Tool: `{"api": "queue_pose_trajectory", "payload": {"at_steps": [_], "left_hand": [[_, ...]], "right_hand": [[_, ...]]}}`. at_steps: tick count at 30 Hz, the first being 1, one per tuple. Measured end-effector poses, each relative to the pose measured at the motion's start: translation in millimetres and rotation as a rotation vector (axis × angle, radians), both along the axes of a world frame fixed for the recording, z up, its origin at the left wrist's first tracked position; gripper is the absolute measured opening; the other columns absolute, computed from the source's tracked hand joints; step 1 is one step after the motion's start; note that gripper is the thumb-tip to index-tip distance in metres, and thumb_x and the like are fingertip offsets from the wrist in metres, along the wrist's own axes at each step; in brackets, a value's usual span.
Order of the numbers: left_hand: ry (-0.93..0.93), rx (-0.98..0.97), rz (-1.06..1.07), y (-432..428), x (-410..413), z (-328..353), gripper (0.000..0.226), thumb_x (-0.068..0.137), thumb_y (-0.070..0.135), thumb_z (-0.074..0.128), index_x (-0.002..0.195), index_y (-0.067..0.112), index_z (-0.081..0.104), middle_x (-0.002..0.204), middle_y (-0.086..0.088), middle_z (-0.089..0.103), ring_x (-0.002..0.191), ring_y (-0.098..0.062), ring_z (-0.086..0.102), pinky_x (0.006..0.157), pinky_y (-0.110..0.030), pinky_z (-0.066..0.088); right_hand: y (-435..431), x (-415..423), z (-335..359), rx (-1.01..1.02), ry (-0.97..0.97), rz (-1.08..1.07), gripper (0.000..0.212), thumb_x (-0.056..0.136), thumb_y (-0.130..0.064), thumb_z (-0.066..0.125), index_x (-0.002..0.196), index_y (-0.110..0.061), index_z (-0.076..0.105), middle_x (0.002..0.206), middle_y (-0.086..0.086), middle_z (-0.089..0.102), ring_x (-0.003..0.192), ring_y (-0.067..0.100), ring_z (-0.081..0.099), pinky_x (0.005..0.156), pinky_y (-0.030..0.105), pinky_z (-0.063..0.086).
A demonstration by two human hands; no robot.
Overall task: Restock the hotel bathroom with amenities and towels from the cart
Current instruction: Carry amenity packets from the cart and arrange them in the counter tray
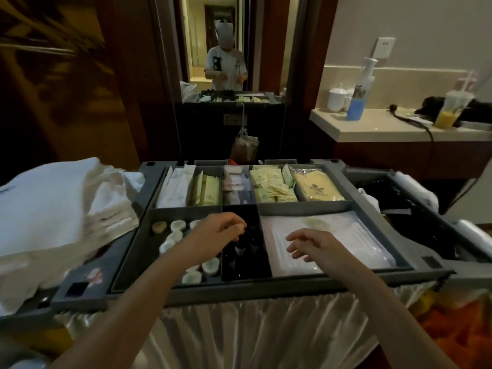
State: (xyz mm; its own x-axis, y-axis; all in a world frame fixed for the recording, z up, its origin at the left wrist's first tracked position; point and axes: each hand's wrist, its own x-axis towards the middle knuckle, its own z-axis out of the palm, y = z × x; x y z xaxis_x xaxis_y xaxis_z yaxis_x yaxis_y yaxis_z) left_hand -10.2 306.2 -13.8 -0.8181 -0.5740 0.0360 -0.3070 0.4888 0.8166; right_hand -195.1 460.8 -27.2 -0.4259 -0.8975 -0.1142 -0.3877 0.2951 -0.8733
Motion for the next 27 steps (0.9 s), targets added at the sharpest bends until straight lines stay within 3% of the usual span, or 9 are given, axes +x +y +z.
{"api": "queue_pose_trajectory", "payload": {"at_steps": [6,10,14,17,19,21,23,27], "left_hand": [[-0.004,-0.023,-0.009,-80,-56,-2,0.014,0.097,0.023,0.045,0.096,0.030,0.057,0.097,0.009,0.062,0.094,-0.007,0.060,0.086,-0.026,0.049],[-0.110,-0.026,-0.058,-123,-96,-14,0.019,0.098,0.027,0.041,0.106,0.023,0.058,0.100,0.006,0.060,0.096,-0.012,0.058,0.077,-0.016,0.044],[-0.151,0.039,-0.063,-149,-142,-35,0.028,0.099,0.024,0.040,0.119,0.015,0.056,0.109,0.002,0.058,0.101,-0.013,0.055,0.078,-0.017,0.042],[-0.005,0.119,0.026,-160,-175,-55,0.019,0.098,0.017,0.042,0.104,0.017,0.061,0.099,0.003,0.057,0.098,-0.012,0.054,0.075,-0.015,0.042],[0.116,0.181,0.163,-165,-197,-67,0.021,0.098,0.013,0.042,0.092,0.021,0.060,0.097,-0.007,0.060,0.086,-0.014,0.053,0.069,-0.019,0.041],[0.144,0.201,0.255,-168,-218,-79,0.019,0.098,0.012,0.041,0.095,0.020,0.058,0.101,-0.010,0.059,0.080,-0.010,0.051,0.067,-0.019,0.039],[0.116,0.176,0.311,-170,-236,-93,0.019,0.098,0.014,0.040,0.108,0.019,0.055,0.112,-0.005,0.053,0.093,-0.009,0.049,0.074,-0.020,0.039],[0.074,0.077,0.445,-165,-259,-116,0.028,0.096,0.014,0.042,0.123,0.013,0.049,0.125,-0.008,0.047,0.115,-0.019,0.045,0.093,-0.025,0.038]], "right_hand": [[-63,-60,-2,0.036,0.022,-0.026,0.017,0.095,-0.015,0.048,0.097,-0.024,0.063,0.092,-0.003,0.069,0.079,0.004,0.066,0.066,0.013,0.048],[-103,-96,-7,0.047,0.034,-0.057,0.015,0.094,-0.010,0.049,0.101,-0.015,0.061,0.088,0.000,0.067,0.077,0.006,0.063,0.061,0.008,0.045],[-128,-124,-22,0.048,0.021,-0.110,0.017,0.091,-0.006,0.052,0.102,-0.012,0.063,0.082,0.000,0.066,0.072,0.001,0.061,0.059,0.005,0.043],[-140,-142,-28,0.026,-0.016,-0.135,0.021,0.092,-0.006,0.051,0.108,-0.015,0.061,0.088,0.003,0.069,0.082,0.010,0.065,0.075,0.021,0.051],[-151,-154,-30,0.009,-0.007,-0.142,0.023,0.092,-0.007,0.051,0.108,-0.019,0.060,0.092,0.003,0.070,0.089,0.017,0.065,0.084,0.034,0.051],[-166,-166,-33,0.014,0.020,-0.144,0.023,0.091,-0.007,0.050,0.109,-0.020,0.058,0.094,0.002,0.068,0.089,0.017,0.064,0.083,0.034,0.049],[-184,-178,-41,0.012,0.076,-0.131,0.021,0.092,-0.011,0.051,0.109,-0.021,0.058,0.096,-0.001,0.065,0.093,0.016,0.060,0.079,0.029,0.047],[-217,-195,-64,0.057,0.190,-0.097,0.033,0.094,-0.019,0.051,0.126,-0.014,0.053,0.123,0.004,0.053,0.109,0.015,0.051,0.083,0.022,0.038]]}}
